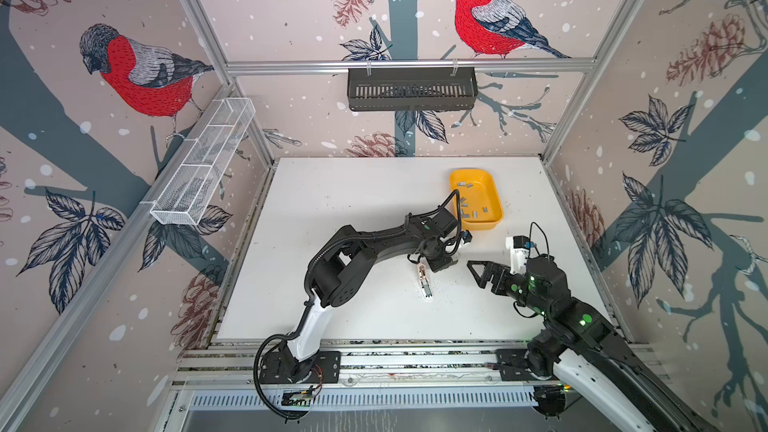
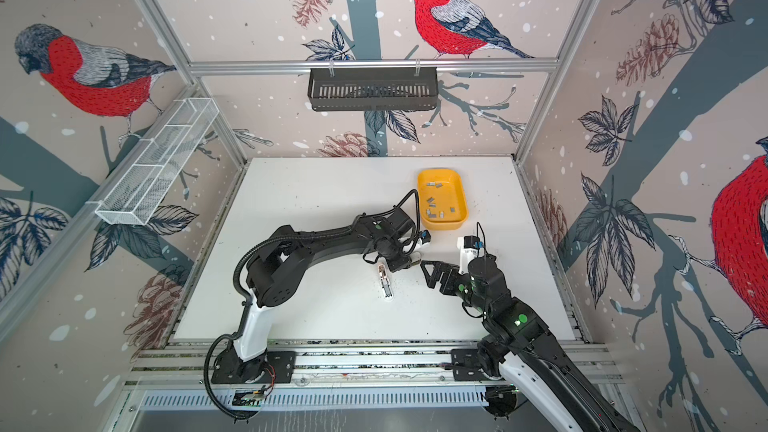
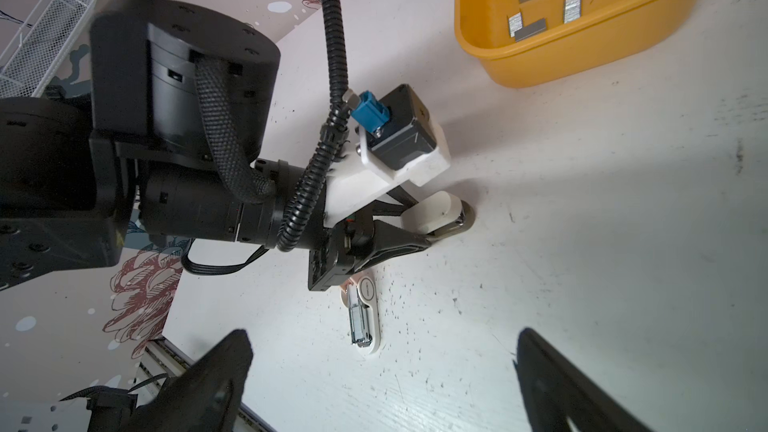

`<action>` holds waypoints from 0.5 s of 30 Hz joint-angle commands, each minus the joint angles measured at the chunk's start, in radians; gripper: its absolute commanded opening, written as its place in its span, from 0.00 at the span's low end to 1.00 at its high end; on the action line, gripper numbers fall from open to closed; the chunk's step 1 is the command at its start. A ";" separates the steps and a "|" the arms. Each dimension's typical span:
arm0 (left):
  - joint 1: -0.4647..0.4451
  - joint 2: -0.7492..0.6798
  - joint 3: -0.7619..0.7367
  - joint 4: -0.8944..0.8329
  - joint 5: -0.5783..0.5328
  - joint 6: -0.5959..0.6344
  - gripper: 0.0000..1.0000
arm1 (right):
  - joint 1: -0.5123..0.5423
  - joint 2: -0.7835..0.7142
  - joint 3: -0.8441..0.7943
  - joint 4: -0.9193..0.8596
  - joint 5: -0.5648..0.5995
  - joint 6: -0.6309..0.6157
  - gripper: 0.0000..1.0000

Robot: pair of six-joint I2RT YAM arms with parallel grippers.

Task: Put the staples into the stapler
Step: 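Lower the beige stapler onto the table with the left gripper while the right withdraws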

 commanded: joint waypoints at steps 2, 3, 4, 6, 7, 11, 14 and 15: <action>-0.002 -0.008 -0.001 0.012 -0.006 0.018 0.43 | -0.002 -0.002 -0.003 0.020 0.008 -0.003 1.00; -0.002 -0.016 -0.002 0.010 -0.012 0.018 0.44 | -0.002 -0.003 -0.005 0.019 0.008 -0.005 1.00; -0.002 -0.026 -0.004 0.008 -0.018 0.018 0.44 | -0.002 -0.002 -0.004 0.019 0.007 -0.004 1.00; 0.000 -0.056 -0.011 0.002 -0.023 0.019 0.46 | -0.002 -0.004 -0.006 0.018 0.004 -0.006 1.00; 0.002 -0.073 -0.015 -0.002 -0.024 0.021 0.46 | -0.002 -0.005 -0.007 0.018 0.003 -0.006 1.00; 0.047 -0.133 -0.029 -0.043 0.099 0.017 0.46 | -0.002 -0.006 -0.017 0.027 -0.003 -0.005 1.00; 0.088 -0.170 -0.057 -0.067 0.204 0.007 0.47 | -0.002 -0.006 -0.019 0.033 -0.006 -0.002 1.00; 0.094 -0.185 -0.075 -0.068 0.219 0.002 0.47 | -0.002 -0.008 -0.021 0.035 -0.008 -0.002 1.00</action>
